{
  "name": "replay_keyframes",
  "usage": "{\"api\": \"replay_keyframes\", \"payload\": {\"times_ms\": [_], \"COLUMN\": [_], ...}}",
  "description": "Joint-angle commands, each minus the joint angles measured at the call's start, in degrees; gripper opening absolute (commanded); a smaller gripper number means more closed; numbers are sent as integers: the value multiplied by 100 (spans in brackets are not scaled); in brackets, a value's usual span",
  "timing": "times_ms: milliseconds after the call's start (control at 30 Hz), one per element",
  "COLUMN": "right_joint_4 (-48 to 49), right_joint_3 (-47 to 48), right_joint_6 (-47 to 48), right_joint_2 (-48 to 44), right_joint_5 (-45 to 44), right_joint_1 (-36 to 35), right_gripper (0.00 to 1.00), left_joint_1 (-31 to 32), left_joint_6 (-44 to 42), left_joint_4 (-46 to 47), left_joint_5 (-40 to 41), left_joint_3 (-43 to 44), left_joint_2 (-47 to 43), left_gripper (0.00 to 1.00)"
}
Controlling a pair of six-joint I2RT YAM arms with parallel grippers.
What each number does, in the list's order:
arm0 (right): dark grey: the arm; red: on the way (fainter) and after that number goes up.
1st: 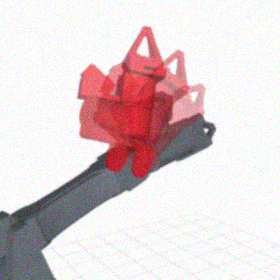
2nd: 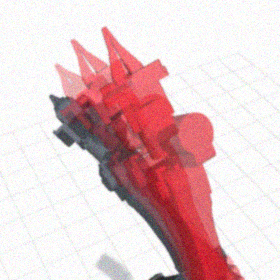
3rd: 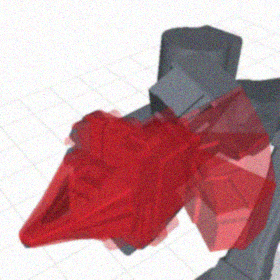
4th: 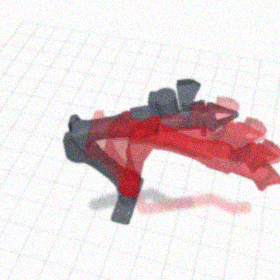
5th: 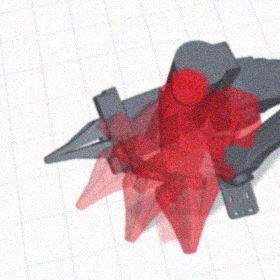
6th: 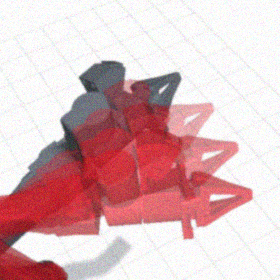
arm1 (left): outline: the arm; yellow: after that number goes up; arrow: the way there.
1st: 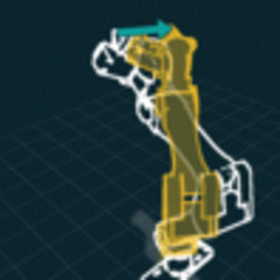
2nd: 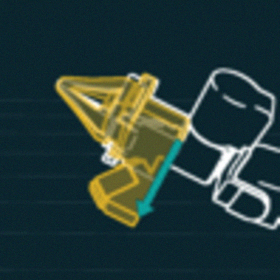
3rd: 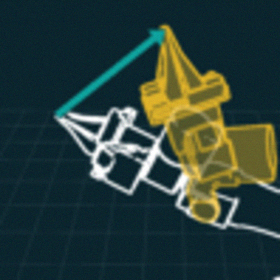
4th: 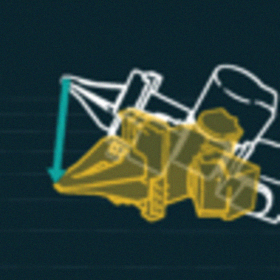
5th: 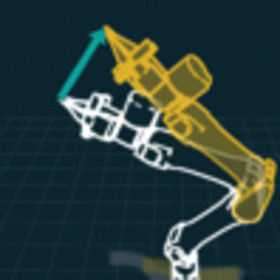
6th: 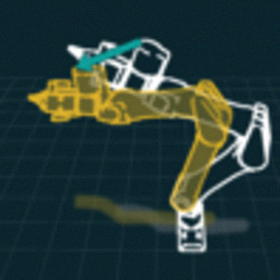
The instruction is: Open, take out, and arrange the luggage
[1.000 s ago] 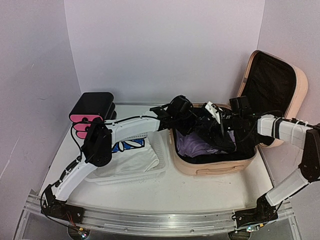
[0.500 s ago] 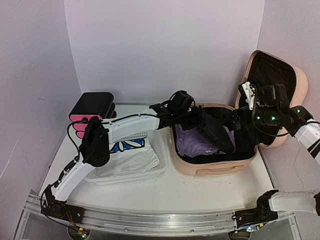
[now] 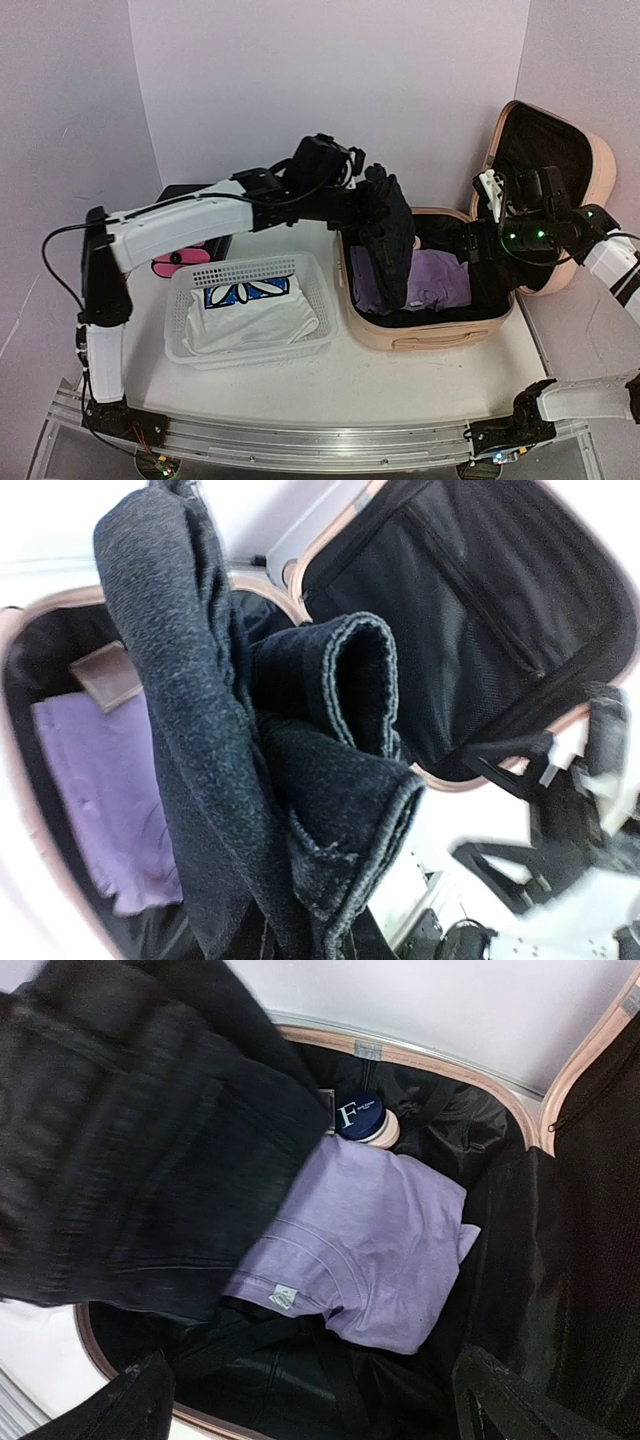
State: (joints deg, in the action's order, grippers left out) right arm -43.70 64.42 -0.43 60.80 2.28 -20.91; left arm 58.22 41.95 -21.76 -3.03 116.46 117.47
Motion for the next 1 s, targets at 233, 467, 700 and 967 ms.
{"api": "replay_keyframes", "payload": {"times_ms": [233, 467, 700, 967], "right_joint_4": [51, 37, 37, 30], "right_joint_3": [584, 707, 725, 790], "right_joint_6": [-211, -242, -333, -385], "right_joint_2": [454, 640, 816, 953], "right_joint_5": [537, 714, 947, 1056], "right_joint_1": [-4, -13, -15, -16], "right_gripper": [98, 98, 98, 98], "left_joint_1": [-701, -806, -812, -832], "left_joint_6": [974, 1410, 1714, 1366], "left_joint_4": [1599, 1605, 1563, 1574], "left_joint_5": [777, 1454, 1695, 1483], "left_joint_3": [-3800, -5525, -6769, -7162], "left_joint_2": [-3212, -4646, -5606, -5615], "left_gripper": [0, 0, 0, 0]}}
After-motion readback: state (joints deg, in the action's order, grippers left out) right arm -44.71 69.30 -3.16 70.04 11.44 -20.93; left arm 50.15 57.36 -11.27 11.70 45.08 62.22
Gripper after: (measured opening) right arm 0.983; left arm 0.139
